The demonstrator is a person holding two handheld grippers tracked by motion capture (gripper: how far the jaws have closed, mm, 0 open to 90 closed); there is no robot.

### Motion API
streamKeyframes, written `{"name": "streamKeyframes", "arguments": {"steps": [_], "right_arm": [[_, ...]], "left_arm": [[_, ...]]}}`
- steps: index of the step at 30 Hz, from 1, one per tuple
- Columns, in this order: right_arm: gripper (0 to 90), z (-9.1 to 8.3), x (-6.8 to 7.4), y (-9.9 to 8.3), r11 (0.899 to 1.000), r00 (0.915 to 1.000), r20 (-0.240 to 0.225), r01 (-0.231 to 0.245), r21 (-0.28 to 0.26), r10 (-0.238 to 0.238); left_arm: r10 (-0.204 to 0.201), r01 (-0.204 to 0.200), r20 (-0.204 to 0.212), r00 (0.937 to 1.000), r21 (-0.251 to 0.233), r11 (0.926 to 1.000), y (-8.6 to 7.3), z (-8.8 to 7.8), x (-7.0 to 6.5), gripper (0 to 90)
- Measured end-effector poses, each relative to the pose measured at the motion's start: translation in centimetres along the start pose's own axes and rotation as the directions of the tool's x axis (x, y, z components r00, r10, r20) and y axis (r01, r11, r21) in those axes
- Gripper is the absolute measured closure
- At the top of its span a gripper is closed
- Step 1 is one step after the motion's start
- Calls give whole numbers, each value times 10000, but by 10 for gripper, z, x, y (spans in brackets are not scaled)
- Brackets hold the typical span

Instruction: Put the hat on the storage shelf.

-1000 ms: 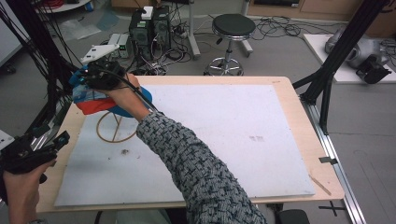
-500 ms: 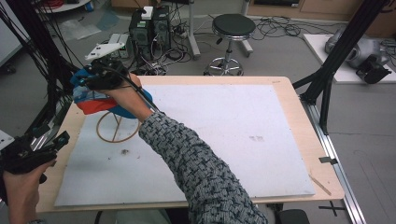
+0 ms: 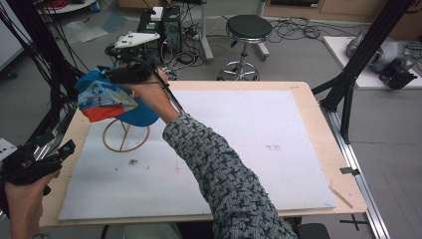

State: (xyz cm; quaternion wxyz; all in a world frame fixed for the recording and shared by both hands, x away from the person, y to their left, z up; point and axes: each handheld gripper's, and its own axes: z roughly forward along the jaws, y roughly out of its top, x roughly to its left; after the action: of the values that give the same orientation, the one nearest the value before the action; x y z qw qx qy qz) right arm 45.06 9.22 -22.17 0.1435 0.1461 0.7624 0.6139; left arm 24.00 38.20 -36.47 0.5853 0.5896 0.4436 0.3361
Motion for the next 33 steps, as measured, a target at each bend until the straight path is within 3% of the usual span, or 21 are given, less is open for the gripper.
{"name": "streamKeyframes", "arguments": {"steps": [14,20,26,28,29,30,31,32,33], "right_arm": [[265,-72,-50,1,9963,9880,1495,-255,-822,376],[208,-116,-72,-2,9910,9707,2288,-448,-1261,730],[172,-157,-87,-7,9886,9467,3144,-234,-1486,697],[170,-164,-90,-8,9878,9436,3229,-245,-1535,736],[167,-171,-92,-9,9865,9401,3329,-202,-1626,742],[148,-185,-95,-12,9856,9301,3603,-103,-1690,715],[148,-185,-95,-12,9856,9301,3603,-103,-1690,715],[141,-198,-99,-17,9860,9212,3818,-111,-1663,747],[141,-198,-99,-17,9860,9212,3818,-111,-1663,747]], "left_arm": [[-34,35,-107,9999,86,10000,-3,3,2,179],[21,-20,-63,10000,113,9999,-3,5,-1,178],[97,-97,-7,10000,184,9998,-3,8,-3,179],[117,-117,9,9999,217,9997,-3,9,-3,179],[131,-131,23,9999,216,9997,-3,9,-4,178],[131,-133,50,9999,235,9996,-3,10,-5,179],[131,-133,50,9999,235,9996,-3,10,-5,178],[145,-146,60,9999,237,9996,-3,11,-5,178],[148,-150,83,9999,239,9996,-3,11,-6,178]]}}
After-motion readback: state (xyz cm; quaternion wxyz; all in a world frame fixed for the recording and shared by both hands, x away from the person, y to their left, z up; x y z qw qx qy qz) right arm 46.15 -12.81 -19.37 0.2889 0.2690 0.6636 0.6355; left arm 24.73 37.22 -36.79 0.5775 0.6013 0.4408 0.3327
